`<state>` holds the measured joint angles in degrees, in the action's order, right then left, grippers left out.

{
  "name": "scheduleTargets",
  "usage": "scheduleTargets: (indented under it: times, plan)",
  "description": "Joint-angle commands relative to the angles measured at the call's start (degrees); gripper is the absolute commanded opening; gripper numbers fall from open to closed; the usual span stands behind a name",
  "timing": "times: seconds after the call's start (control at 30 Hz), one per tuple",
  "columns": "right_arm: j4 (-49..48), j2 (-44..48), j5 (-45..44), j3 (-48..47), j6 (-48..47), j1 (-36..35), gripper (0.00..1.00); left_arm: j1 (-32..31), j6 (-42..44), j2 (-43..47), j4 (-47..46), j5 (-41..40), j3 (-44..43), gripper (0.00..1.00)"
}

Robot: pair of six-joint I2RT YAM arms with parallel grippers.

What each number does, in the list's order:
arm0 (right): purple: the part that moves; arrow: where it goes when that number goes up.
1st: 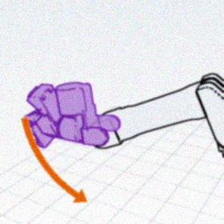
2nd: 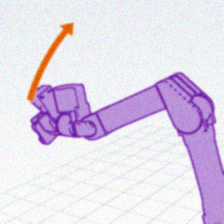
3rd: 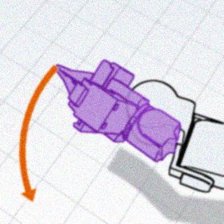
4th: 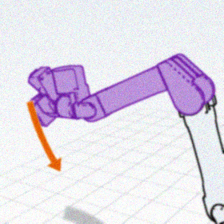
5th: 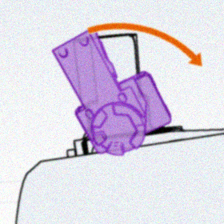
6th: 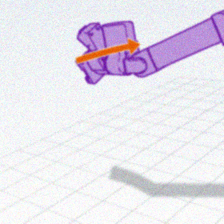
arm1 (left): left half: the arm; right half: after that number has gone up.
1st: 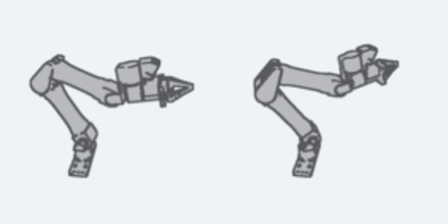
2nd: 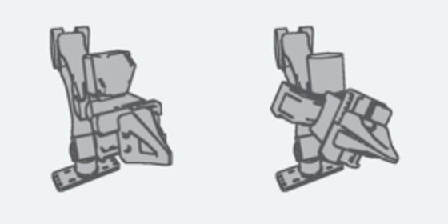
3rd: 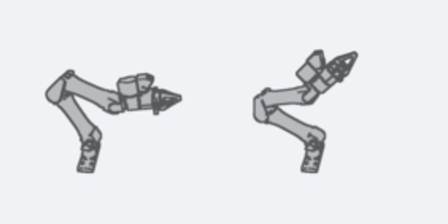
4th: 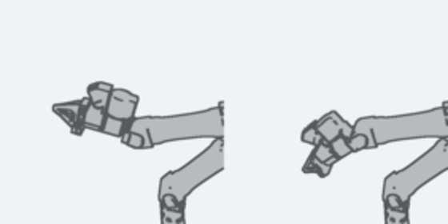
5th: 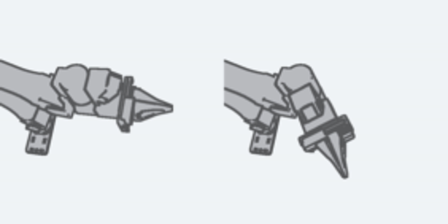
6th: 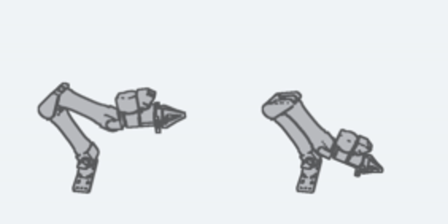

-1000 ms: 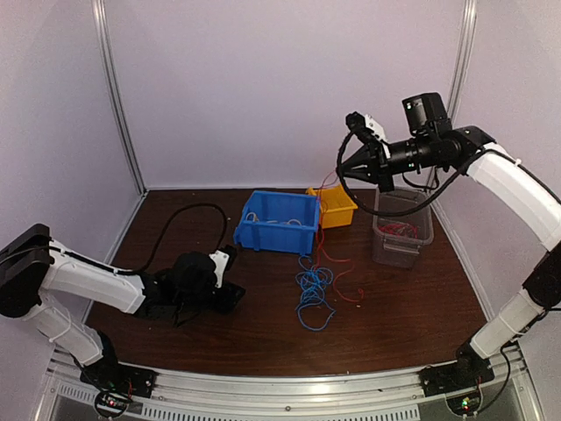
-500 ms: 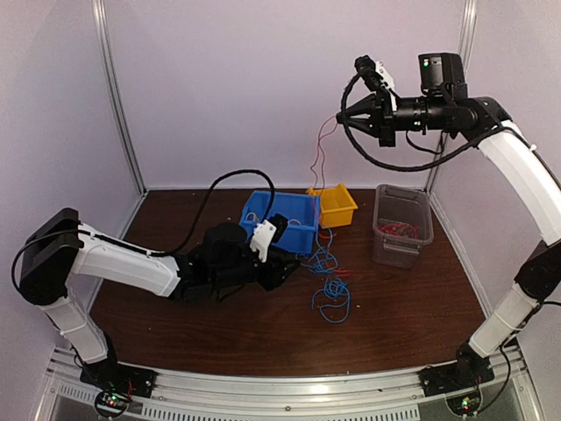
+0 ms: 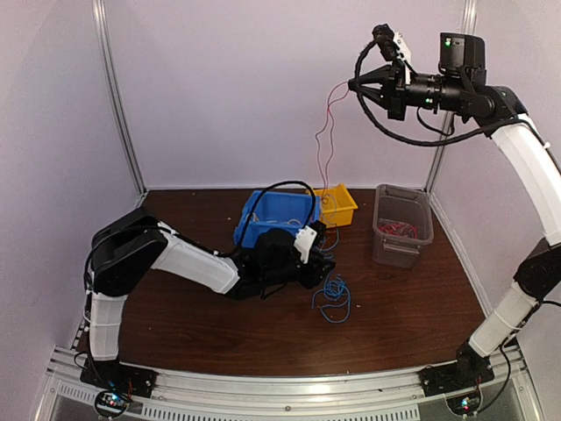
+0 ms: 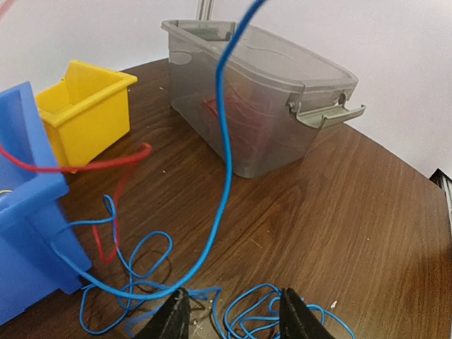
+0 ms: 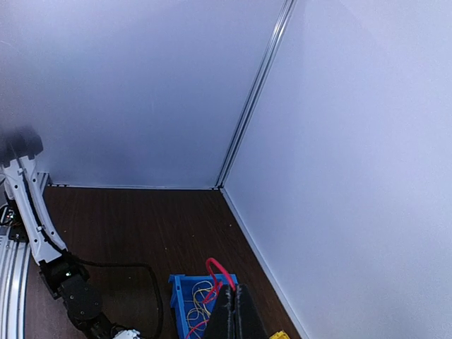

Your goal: Untangle the cables

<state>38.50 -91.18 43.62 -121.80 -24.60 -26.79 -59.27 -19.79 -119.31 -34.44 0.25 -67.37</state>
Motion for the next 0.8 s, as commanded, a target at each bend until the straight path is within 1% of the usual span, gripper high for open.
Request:
scheduleTargets:
  times: [0.0,0.03,0.13,0.2,0.23,0.4,0.53,0.67,0.73,0.77]
  plan:
    - [-2.53,0.05,-2.83,-2.28,1.02,0.49,0.0,-0.32,-2.27,-3.83,-0.42,2.08,-4.78,0.41]
    - [-2.61,0.06,-3.06,-2.41,1.0,0.69,0.0,-0.32,-2.94,-4.05,0.24,1.37,-4.71,0.36]
    - [-2.96,-0.32,-3.34,-3.77,1.46,1.45,0.0,-0.28,-4.15,-3.43,0.57,-2.79,-2.33,0.16]
    - [-3.14,-0.76,-3.59,-5.8,1.73,2.12,0.0,-0.24,-4.12,-2.8,-0.4,-3.88,-0.21,0.03]
    - [-3.42,-1.1,-3.63,-6.88,2.1,2.78,0.0,-0.24,-4.16,-2.52,-1.02,-4.35,0.89,0.0]
    - [-4.44,-2.84,-3.73,-12.27,3.03,5.6,0.0,-0.1,-4.72,-1.38,-4.73,-4.82,5.58,0.0]
    - [-5.5,-4.01,-5.82,-16.15,1.88,7.61,0.0,-0.15,-5.12,-1.26,-4.76,-5.3,6.69,0.0]
    - [-6.76,-4.36,-6.9,-17.21,1.32,9.76,0.0,-0.15,-5.06,0.44,-3.85,-7.4,6.36,0.01]
    - [-7.26,-4.53,-7.81,-17.56,1.21,10.6,0.0,-0.15,-3.78,1.52,-3.92,-9.04,5.33,0.26]
    - [-7.51,-4.61,-7.27,-17.55,1.51,11.1,0.0,-0.21,-2.7,2.18,-5.91,-9.71,5.37,0.34]
